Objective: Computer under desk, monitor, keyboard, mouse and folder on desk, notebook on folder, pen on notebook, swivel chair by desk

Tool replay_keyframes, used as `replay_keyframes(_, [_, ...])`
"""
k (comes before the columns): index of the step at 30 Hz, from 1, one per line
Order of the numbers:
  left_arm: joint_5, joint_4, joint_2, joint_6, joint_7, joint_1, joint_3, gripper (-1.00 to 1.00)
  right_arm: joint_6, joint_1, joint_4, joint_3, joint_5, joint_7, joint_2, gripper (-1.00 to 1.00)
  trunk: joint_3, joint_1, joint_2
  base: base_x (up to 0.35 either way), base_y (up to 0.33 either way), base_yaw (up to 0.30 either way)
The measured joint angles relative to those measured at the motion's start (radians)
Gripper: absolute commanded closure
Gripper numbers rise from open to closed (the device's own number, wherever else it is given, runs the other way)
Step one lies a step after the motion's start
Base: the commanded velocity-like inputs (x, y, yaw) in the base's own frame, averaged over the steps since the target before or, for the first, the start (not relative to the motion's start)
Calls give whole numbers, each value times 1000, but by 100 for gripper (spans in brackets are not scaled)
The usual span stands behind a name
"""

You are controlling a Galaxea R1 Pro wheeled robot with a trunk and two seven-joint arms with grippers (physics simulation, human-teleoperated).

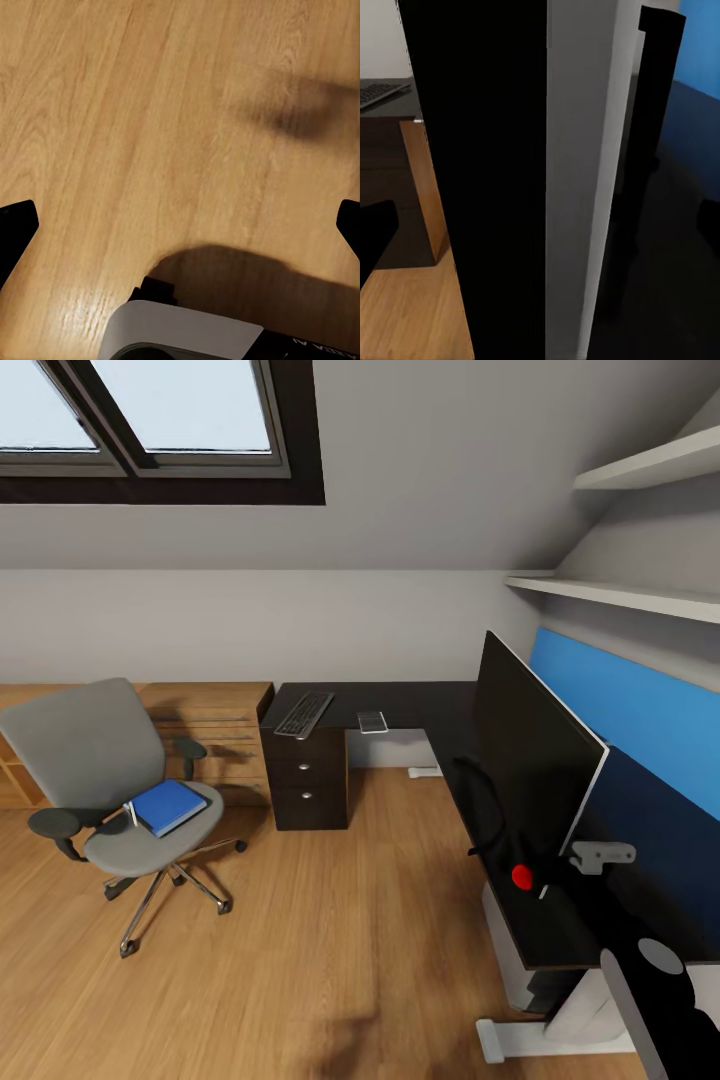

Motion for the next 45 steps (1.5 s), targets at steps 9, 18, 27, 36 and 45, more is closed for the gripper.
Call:
replay_keyframes(9, [0,0,-1,0,0,0,-1,-100,-3,12,0,0,10,141,-1,-100,0,0,0,0,0,0])
replay_keyframes(18, [0,0,-1,0,0,0,-1,-100,-4,15,5,-1,18,220,-5,-100,0,0,0,0,0,0])
replay_keyframes(27, [0,0,-2,0,0,0,-1,-100,-4,15,12,0,19,227,-6,-100,0,0,0,0,0,0])
replay_keyframes(36, [0,0,-2,-1,0,0,-1,-100,-4,15,13,0,19,228,-6,-100,0,0,0,0,0,0])
replay_keyframes(45, [0,0,-2,-1,0,0,-1,-100,-4,15,13,0,19,228,-6,-100,0,0,0,0,0,0])
